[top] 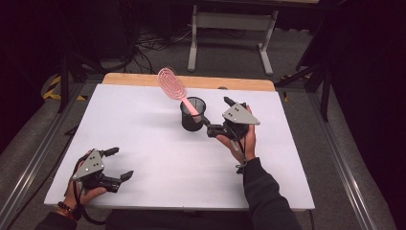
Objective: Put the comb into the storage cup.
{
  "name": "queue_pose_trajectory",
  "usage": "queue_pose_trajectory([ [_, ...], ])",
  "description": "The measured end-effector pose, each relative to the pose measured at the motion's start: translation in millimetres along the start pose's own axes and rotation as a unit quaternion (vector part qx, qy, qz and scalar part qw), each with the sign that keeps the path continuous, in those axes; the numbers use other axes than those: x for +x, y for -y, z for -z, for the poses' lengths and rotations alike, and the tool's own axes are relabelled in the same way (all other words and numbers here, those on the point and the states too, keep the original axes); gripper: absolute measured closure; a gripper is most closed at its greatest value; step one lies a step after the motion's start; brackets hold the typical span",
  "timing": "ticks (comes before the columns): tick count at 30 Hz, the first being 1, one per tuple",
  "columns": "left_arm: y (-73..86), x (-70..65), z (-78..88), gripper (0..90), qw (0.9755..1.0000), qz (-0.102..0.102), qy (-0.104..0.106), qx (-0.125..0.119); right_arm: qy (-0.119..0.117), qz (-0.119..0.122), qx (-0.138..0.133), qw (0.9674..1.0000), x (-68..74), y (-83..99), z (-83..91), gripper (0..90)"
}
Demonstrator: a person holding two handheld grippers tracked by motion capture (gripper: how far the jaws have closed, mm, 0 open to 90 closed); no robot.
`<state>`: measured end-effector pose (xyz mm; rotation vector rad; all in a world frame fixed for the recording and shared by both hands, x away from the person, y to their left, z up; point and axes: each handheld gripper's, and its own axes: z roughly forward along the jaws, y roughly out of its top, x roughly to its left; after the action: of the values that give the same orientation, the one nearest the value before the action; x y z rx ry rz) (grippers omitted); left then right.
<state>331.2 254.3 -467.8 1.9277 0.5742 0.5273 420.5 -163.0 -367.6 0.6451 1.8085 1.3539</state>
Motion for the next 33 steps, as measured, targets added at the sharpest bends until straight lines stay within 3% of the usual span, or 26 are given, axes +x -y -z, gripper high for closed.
queue_pose_trajectory([
  [4, 0.2, 0.6, 0.1, 6.0, 1.0000, 0.000, 0.001, -0.001, -0.003, 0.002, -0.009, 1.0000, 3.8, -1.6, 9.2, 7.8],
  [22, -0.7, -0.8, -0.2, 5.9, 1.0000, -0.005, -0.001, 0.002, -0.007, 0.034, -0.002, 0.9994, 14.6, 0.0, 37.6, 8.5],
  [33, -0.7, -1.6, -1.2, 6.0, 1.0000, -0.007, 0.000, 0.006, -0.010, 0.035, 0.002, 0.9993, 15.8, 8.1, 53.7, 9.9],
])
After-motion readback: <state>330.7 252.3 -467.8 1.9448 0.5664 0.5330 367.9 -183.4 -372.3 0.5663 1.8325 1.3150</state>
